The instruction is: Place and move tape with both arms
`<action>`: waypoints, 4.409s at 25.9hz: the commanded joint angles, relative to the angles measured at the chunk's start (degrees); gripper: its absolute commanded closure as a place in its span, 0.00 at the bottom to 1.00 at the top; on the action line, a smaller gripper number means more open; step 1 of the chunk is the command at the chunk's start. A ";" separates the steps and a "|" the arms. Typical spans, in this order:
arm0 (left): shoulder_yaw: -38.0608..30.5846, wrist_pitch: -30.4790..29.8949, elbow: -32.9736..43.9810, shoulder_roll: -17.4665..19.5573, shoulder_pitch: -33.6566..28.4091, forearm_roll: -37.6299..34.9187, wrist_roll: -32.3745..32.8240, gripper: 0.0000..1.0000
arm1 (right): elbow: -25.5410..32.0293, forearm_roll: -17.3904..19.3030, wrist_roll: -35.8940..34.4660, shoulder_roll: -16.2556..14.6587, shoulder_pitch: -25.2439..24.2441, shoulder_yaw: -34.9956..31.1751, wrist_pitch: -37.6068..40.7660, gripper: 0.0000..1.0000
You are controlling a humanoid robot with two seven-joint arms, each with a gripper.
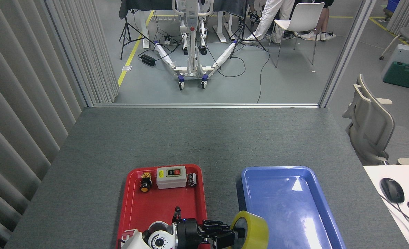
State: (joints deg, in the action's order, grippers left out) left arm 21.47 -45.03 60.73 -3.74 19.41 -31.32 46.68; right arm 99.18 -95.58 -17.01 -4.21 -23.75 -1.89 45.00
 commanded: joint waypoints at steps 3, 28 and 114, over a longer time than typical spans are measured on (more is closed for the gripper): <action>0.33 0.03 0.71 -0.04 -0.51 -0.59 0.08 1.00 | -0.04 0.04 -0.21 -0.18 0.11 1.45 0.00 0.17; -16.02 11.19 14.86 9.53 -5.96 10.40 -25.06 0.00 | -0.56 2.06 3.65 -0.80 0.81 -4.79 0.00 1.00; -11.54 42.48 33.93 16.92 -24.15 -38.91 -56.79 0.00 | -10.41 18.94 38.11 -8.09 23.49 1.01 -38.50 0.35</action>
State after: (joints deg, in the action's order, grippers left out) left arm 10.45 -2.55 94.57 12.95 -4.76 -70.32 -10.16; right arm 88.17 -76.54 28.26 -12.41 1.23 -0.63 6.56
